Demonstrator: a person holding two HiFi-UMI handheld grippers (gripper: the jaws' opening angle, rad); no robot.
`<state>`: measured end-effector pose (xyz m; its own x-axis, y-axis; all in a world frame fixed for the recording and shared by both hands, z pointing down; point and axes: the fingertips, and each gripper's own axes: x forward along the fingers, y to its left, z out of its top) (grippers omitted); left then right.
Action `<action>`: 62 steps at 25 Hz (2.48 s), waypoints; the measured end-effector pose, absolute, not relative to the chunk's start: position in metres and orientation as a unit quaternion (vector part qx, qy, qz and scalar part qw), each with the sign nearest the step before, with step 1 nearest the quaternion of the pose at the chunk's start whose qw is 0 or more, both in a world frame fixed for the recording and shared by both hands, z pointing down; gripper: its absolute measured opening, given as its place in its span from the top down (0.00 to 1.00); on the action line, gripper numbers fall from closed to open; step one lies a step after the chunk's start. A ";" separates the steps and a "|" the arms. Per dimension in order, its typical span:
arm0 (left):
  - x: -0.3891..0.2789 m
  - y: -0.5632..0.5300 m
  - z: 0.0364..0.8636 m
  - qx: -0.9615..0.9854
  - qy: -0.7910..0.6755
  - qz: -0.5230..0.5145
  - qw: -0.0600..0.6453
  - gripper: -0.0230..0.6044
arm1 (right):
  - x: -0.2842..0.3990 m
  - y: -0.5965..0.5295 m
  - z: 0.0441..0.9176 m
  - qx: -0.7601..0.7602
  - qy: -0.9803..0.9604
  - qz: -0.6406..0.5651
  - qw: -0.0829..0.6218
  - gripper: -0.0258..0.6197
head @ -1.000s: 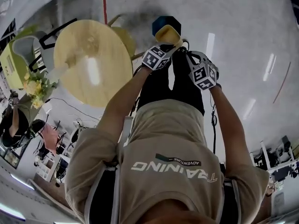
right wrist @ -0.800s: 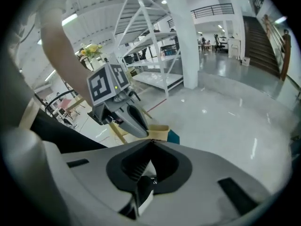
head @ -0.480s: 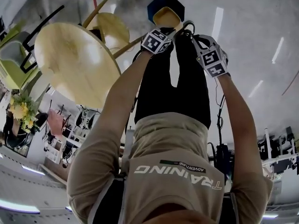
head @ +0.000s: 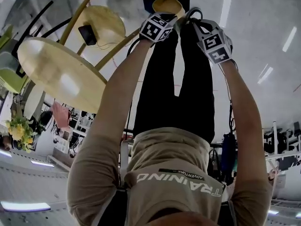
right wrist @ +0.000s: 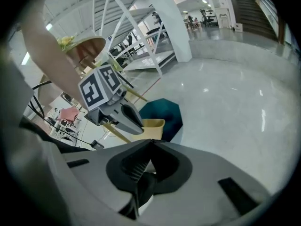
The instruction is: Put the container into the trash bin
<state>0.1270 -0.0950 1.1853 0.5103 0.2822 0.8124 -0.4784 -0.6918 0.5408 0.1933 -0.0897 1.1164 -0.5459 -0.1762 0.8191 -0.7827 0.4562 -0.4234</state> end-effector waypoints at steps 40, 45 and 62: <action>0.135 -0.110 1.071 0.803 -0.087 0.497 0.316 0.95 | 0.201 -0.125 1.014 0.361 -0.790 0.391 0.304 0.95; 0.128 -0.111 0.958 0.826 -0.139 0.447 0.314 0.95 | 0.207 -0.101 0.941 0.378 -0.776 0.407 0.300 0.95; 0.115 -0.179 0.658 0.900 -0.260 0.224 0.267 0.95 | 0.189 -0.151 0.663 0.421 -0.843 0.319 0.100 0.95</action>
